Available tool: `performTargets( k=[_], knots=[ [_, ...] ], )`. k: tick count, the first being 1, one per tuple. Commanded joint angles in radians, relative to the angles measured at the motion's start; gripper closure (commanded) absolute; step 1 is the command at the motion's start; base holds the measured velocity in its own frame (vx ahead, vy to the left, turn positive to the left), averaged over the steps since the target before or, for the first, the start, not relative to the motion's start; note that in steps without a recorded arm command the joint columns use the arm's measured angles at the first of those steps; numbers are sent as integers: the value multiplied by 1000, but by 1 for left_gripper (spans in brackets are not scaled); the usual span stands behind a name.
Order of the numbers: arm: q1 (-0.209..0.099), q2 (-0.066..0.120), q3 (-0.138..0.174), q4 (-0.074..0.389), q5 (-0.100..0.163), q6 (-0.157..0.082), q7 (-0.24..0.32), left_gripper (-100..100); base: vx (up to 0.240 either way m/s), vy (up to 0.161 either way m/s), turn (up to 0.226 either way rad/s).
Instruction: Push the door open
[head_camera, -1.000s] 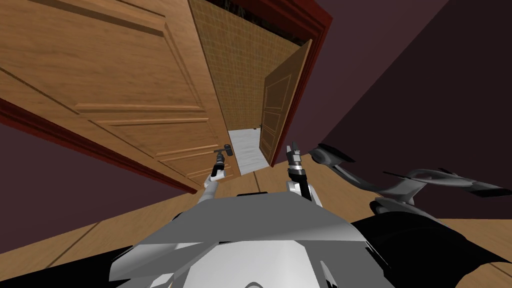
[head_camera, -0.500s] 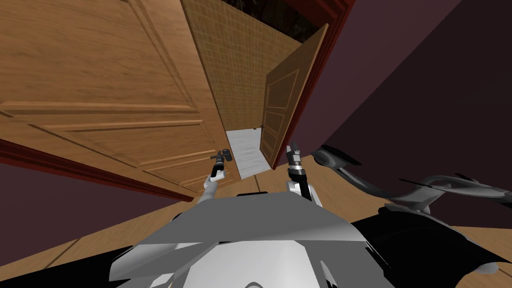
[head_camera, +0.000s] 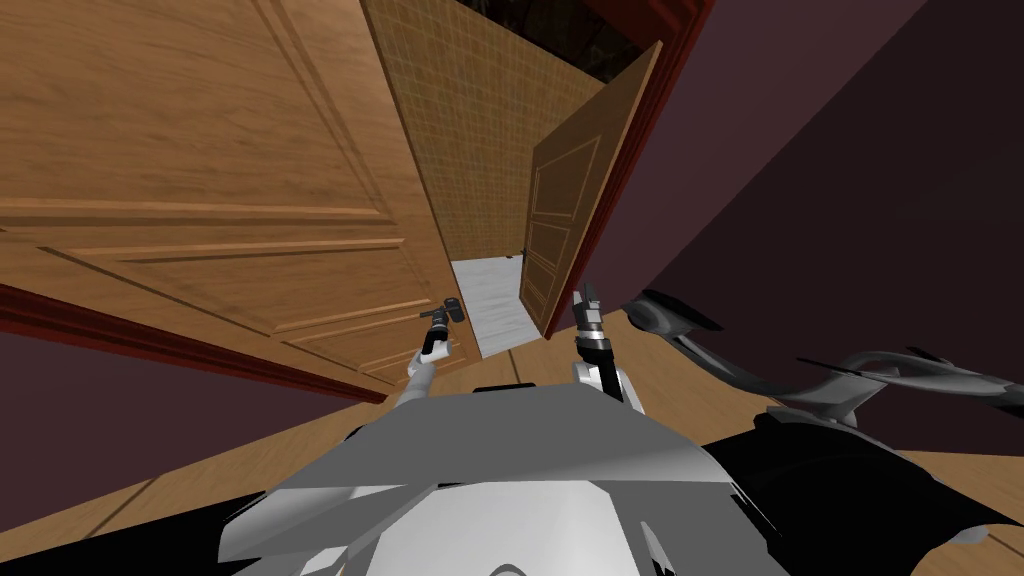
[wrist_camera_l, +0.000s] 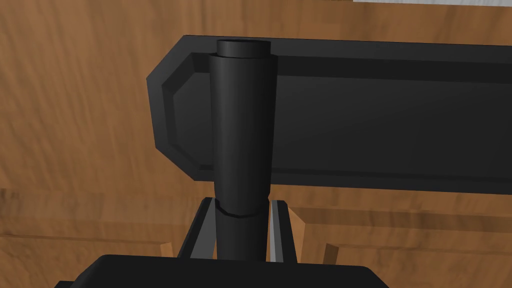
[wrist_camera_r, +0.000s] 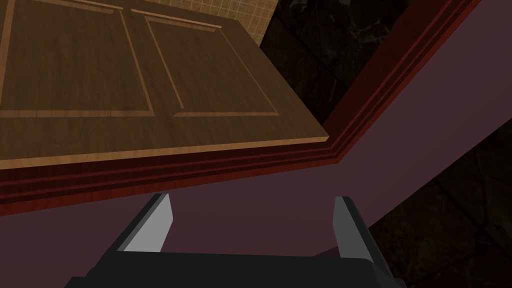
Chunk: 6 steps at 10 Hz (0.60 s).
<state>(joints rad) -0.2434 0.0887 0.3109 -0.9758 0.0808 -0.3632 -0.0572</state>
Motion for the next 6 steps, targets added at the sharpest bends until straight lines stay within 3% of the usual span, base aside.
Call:
performTargets(
  k=[1, 2, 3, 6],
  knots=[
    [0, 0, 0, 0, 0, -1, 0, 100, -6, -2, 1],
    [0, 0, 0, 0, 0, -1, 0, 100, 0, 0, 0],
    [11, 3, 22, -8, 22, 3, -20, 100, 86, -32, -50],
    [25, 8, 57, -21, 57, 6, -50, 100, 167, -7, -38]
  ],
)
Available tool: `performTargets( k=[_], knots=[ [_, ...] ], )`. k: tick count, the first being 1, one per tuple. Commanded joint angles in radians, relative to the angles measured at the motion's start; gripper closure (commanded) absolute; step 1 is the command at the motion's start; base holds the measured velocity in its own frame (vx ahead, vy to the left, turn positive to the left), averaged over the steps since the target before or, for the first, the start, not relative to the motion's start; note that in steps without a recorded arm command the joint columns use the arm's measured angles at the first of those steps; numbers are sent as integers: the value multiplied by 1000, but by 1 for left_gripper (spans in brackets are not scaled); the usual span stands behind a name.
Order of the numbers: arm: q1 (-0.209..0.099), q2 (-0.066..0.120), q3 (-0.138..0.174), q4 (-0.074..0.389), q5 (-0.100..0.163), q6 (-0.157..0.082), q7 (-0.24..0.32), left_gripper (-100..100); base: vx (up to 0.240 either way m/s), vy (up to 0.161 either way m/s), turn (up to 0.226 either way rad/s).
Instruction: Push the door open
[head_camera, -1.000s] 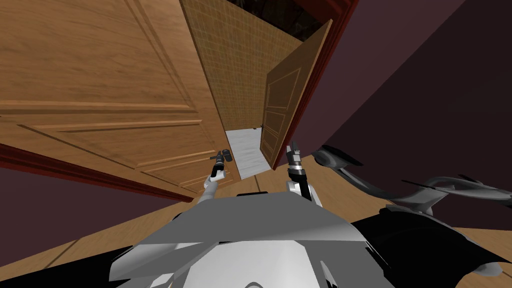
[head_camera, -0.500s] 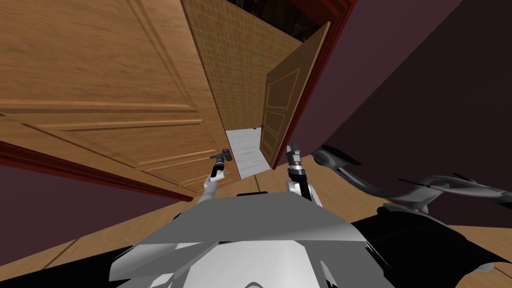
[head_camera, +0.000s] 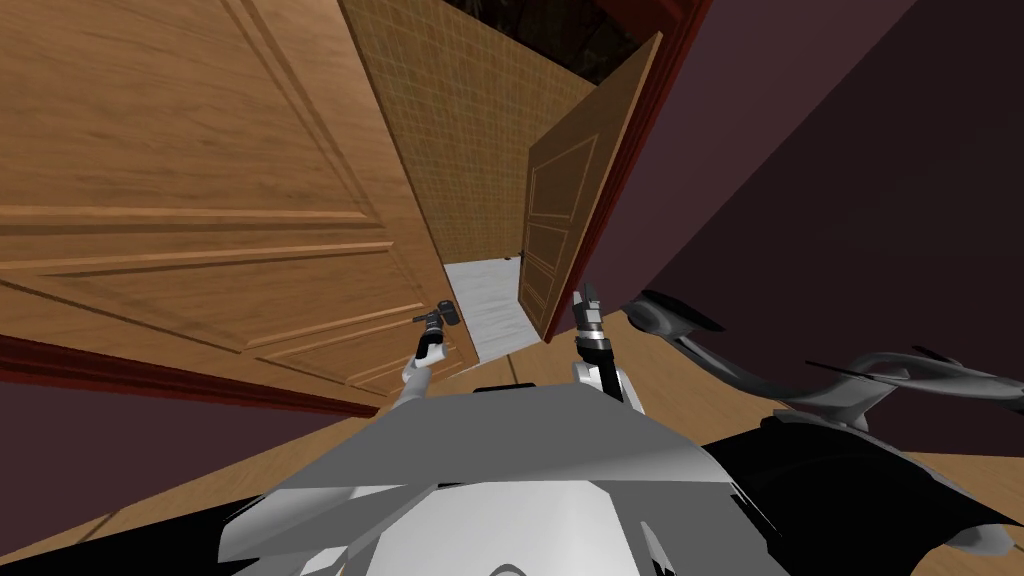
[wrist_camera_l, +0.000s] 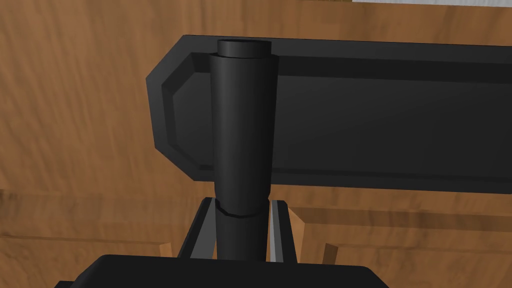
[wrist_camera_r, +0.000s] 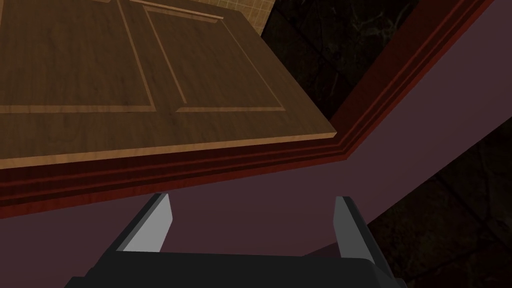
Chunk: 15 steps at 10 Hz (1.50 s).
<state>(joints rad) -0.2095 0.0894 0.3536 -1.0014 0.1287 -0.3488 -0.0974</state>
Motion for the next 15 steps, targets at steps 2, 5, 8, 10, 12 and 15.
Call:
performTargets(
  k=[2, 5, 8, 10, 12, 15],
  knots=[
    [3, 12, 44, -6, 39, -6, -35, 100, 210, -15, -42],
    [24, 18, 95, -26, 90, -2, -79, 100, 194, -1, -48],
    [43, 22, 142, -44, 137, 2, -120, 100, 161, -9, -38],
    [59, 26, 181, -58, 175, 5, -153, 100, 184, -21, -46],
    [71, 29, 210, -69, 204, 8, -178, 100, 203, 16, -40],
    [94, 34, 265, -91, 260, 13, -226, 100, 181, -8, -44]
  ],
)
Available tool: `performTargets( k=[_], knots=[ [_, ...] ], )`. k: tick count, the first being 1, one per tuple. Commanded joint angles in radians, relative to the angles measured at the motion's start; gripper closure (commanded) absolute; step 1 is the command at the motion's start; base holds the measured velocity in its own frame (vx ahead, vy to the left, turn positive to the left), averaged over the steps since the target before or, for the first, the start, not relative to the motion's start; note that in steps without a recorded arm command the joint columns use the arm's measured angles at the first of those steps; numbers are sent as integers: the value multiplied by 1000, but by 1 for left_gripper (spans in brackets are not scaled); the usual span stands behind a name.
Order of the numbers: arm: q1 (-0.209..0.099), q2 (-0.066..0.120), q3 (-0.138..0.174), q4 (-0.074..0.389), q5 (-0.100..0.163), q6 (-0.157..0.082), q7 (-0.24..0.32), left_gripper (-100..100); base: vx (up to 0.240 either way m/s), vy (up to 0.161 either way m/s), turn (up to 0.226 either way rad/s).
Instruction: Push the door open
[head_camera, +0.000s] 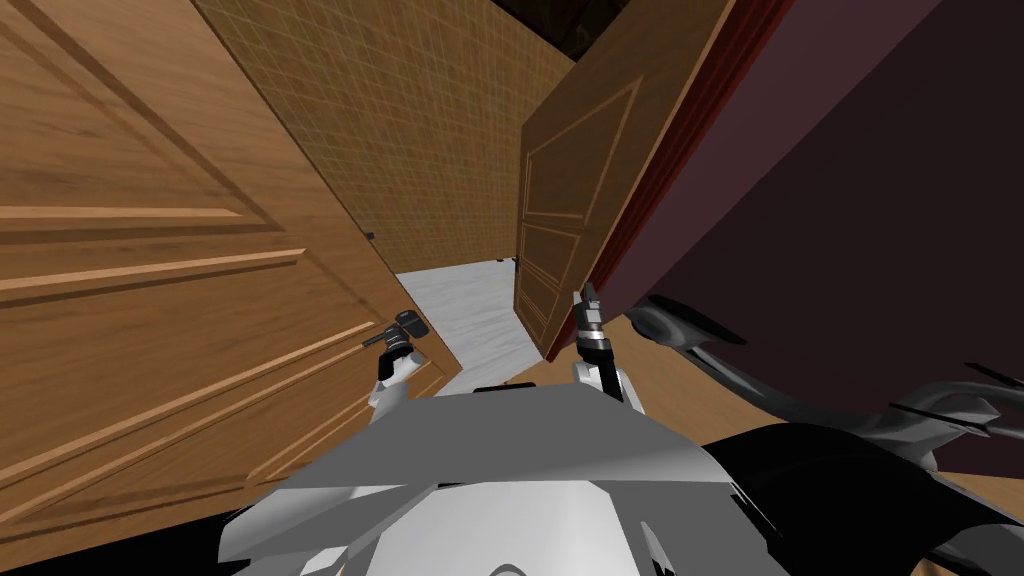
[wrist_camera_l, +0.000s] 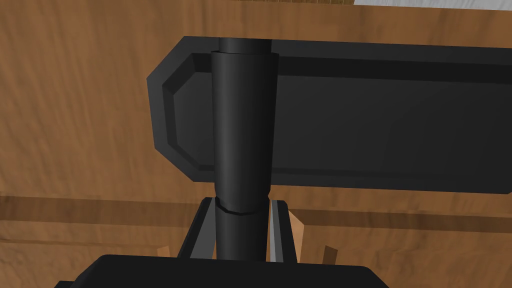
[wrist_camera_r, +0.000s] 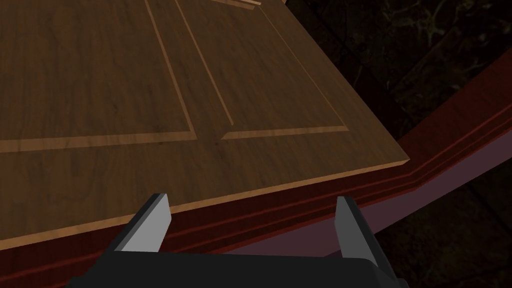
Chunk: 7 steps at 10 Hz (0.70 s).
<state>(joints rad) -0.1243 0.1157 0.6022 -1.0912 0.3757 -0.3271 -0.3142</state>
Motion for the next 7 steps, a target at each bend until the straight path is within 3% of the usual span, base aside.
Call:
performTargets(
  k=[1, 7],
  knots=[
    [16, 9, 35, -7, 30, -8, -25, 100, 200, -7, -34],
    [54, 17, 127, -43, 123, 0, -105, 100, 186, 12, -32]
  ],
)
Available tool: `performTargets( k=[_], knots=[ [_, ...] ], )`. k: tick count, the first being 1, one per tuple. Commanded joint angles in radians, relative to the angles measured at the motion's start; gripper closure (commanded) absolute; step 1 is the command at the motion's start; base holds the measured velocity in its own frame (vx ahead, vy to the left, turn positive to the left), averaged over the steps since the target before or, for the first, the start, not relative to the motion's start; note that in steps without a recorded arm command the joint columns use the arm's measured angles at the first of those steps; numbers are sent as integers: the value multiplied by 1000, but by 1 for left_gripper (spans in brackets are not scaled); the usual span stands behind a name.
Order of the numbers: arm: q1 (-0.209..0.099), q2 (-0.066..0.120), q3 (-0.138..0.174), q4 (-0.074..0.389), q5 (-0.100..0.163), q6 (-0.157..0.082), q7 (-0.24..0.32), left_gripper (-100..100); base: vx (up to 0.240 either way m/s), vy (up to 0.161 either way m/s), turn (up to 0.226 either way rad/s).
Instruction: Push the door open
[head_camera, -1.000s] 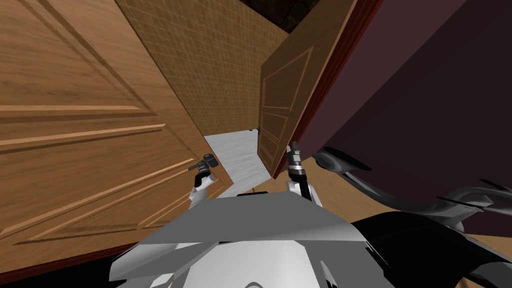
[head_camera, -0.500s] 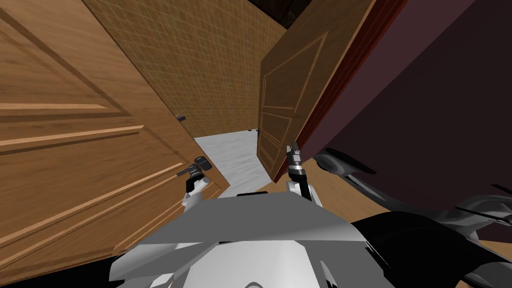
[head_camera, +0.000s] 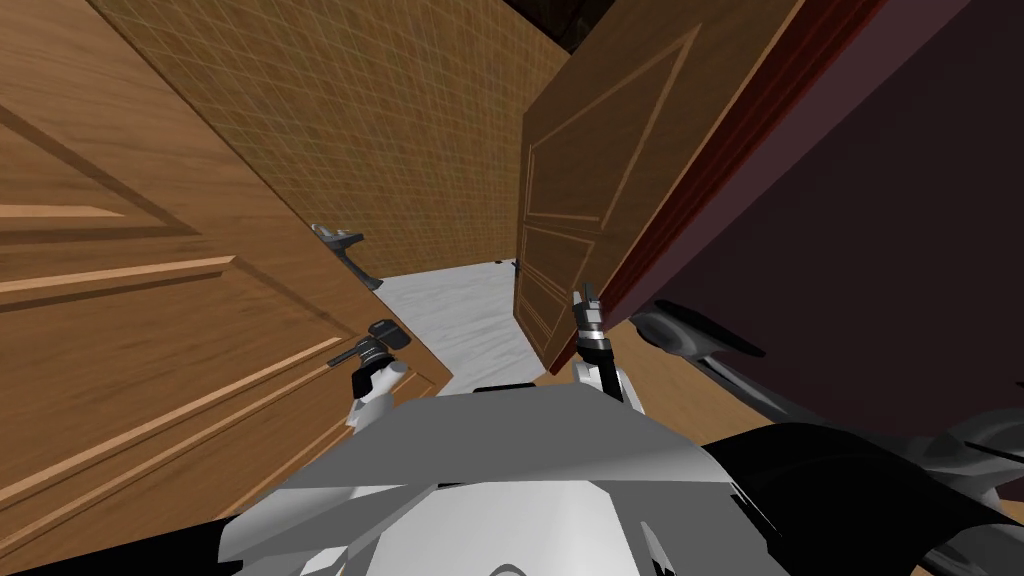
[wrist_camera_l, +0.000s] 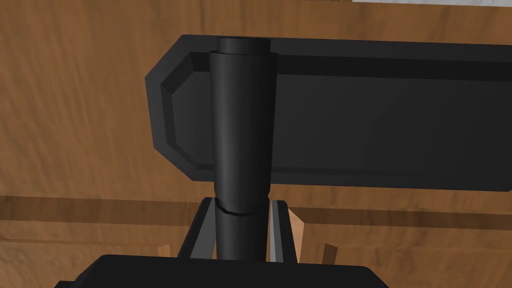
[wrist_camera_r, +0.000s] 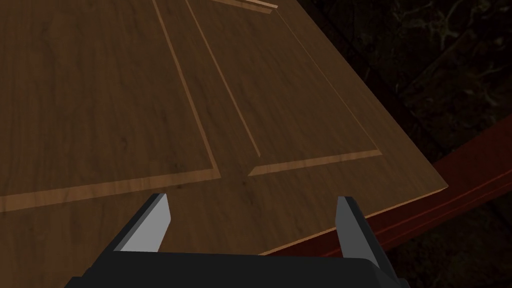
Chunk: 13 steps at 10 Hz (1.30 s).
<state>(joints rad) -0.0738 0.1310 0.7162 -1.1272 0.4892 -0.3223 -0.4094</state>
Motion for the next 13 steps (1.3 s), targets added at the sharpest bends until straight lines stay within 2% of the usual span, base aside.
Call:
performTargets(
  k=[1, 2, 3, 5, 13],
  knots=[
    [9, 3, 26, -12, 22, -4, -21, 100, 170, 27, -30],
    [3, -1, 18, -4, 13, 0, -13, 100, 77, 15, 14],
    [5, -1, 43, -10, 23, -1, -26, 100, 125, 30, 28],
    [8, -2, 62, -13, 30, -2, -35, 100, 180, 49, 39],
    [24, -11, 184, -30, 75, -9, -90, 100, 199, 73, 43]
  ],
)
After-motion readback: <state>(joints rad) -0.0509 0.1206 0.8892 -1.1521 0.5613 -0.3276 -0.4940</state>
